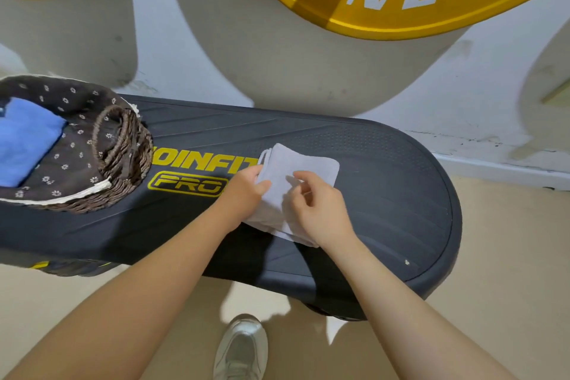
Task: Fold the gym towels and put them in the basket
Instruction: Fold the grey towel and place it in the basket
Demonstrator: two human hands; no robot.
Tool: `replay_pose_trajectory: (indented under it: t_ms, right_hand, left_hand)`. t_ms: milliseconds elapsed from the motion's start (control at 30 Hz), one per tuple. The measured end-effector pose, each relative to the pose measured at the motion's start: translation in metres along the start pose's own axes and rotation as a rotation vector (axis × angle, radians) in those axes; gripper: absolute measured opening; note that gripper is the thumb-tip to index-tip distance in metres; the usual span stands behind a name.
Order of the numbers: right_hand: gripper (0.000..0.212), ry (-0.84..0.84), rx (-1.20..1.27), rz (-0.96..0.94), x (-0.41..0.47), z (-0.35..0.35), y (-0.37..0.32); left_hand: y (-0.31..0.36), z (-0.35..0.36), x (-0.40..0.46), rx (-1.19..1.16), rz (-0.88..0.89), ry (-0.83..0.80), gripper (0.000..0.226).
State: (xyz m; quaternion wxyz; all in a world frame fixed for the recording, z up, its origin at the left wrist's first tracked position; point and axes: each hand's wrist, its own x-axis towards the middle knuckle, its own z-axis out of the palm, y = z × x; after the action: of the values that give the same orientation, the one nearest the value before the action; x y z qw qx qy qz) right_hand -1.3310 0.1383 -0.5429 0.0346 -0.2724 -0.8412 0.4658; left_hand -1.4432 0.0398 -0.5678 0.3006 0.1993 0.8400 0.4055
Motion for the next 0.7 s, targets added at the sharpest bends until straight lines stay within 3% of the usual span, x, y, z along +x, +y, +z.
replay_pose_trajectory:
  t_ms: [67, 200, 333, 400, 467, 567, 700]
  right_hand:
    - [0.036, 0.06, -0.199, -0.071, 0.0, -0.006, 0.011]
    - [0.058, -0.103, -0.508, -0.071, 0.0, -0.004, 0.028]
    - [0.085, -0.14, -0.608, -0.018, -0.004, 0.006, 0.034]
    - [0.093, -0.139, -0.611, 0.008, -0.003, 0.011, 0.037]
    - [0.103, -0.148, -0.632, 0.022, -0.003, 0.015, 0.039]
    - [0.116, -0.15, -0.675, 0.025, -0.004, 0.022, 0.045]
    - [0.098, -0.075, -0.578, 0.09, 0.011, 0.027, 0.048]
  left_hand:
    - [-0.007, -0.002, 0.007, 0.127, 0.018, 0.019, 0.034]
    - [-0.01, 0.003, 0.009, 0.238, 0.149, 0.067, 0.058]
    - [-0.02, 0.009, 0.005, 0.412, 0.19, 0.043, 0.048]
    - [-0.024, 0.006, 0.002, 0.49, 0.194, 0.21, 0.037]
    - [-0.031, 0.007, 0.002, 0.809, 0.293, 0.221, 0.039]
    - [-0.042, 0.003, 0.007, 1.015, 0.393, 0.08, 0.064]
    - [-0.041, -0.006, 0.018, 1.068, 0.446, -0.106, 0.087]
